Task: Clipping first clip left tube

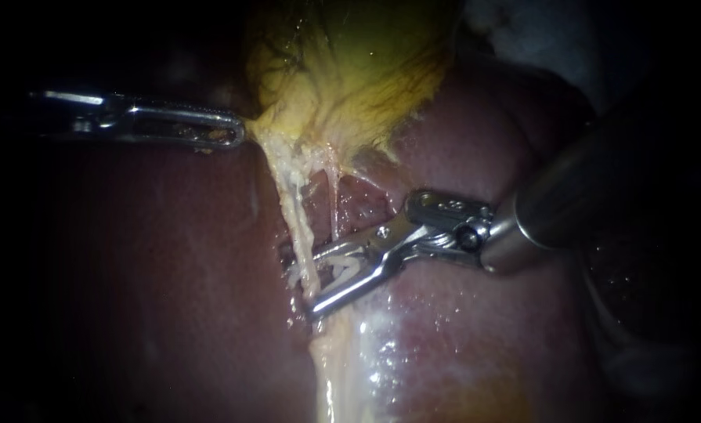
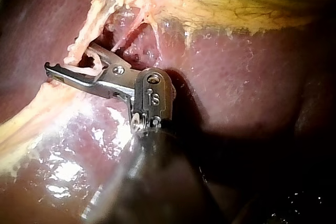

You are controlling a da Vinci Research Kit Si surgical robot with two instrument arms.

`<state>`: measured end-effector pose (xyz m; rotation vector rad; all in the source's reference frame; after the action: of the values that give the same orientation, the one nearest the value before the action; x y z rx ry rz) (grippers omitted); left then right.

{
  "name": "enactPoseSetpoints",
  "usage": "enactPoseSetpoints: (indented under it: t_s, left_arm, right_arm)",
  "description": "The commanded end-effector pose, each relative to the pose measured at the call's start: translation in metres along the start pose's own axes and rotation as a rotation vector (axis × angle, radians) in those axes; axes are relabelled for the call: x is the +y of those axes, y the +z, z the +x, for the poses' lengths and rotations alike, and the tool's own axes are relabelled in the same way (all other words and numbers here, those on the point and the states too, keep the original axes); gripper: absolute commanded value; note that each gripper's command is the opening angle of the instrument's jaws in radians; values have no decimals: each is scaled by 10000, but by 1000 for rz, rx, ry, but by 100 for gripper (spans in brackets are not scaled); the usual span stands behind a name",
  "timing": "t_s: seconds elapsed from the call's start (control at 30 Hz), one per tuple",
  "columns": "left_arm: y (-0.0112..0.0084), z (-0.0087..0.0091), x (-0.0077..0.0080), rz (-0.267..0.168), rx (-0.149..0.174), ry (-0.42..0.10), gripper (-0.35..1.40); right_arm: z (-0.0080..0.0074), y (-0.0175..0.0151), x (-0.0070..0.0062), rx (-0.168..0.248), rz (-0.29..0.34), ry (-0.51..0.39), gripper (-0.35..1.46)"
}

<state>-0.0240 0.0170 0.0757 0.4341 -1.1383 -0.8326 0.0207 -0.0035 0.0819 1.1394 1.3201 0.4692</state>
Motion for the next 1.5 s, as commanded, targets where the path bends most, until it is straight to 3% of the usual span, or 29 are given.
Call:
enactPoseSetpoints:
  t_s: [0.03, 0.33, 0.67, 0.83, 1.13, 1.5]
  left_arm:
    - [0, 0, 0, 0, 0, 0, -35]
    - [0, 0, 0, 0, 0, 0, -35]
    - [0, 0, 0, 0, 0, 0, -35]
    - [0, 0, 0, 0, 0, 0, -35]
    - [0, 0, 0, 0, 0, 0, -35]
    - [0, 0, 0, 0, 0, 0, -35]
  right_arm:
    - [2, 1, -4, 0, 18, 0, 49]
    - [10, 15, -33, -9, 105, 6, 48]
    - [7, 35, -49, -34, 140, 6, 41]
    - [8, 39, -52, -35, 143, 6, 22]
    - [9, 39, -53, -35, 143, 6, -35]
    - [8, 38, -50, -52, 128, 18, -35]
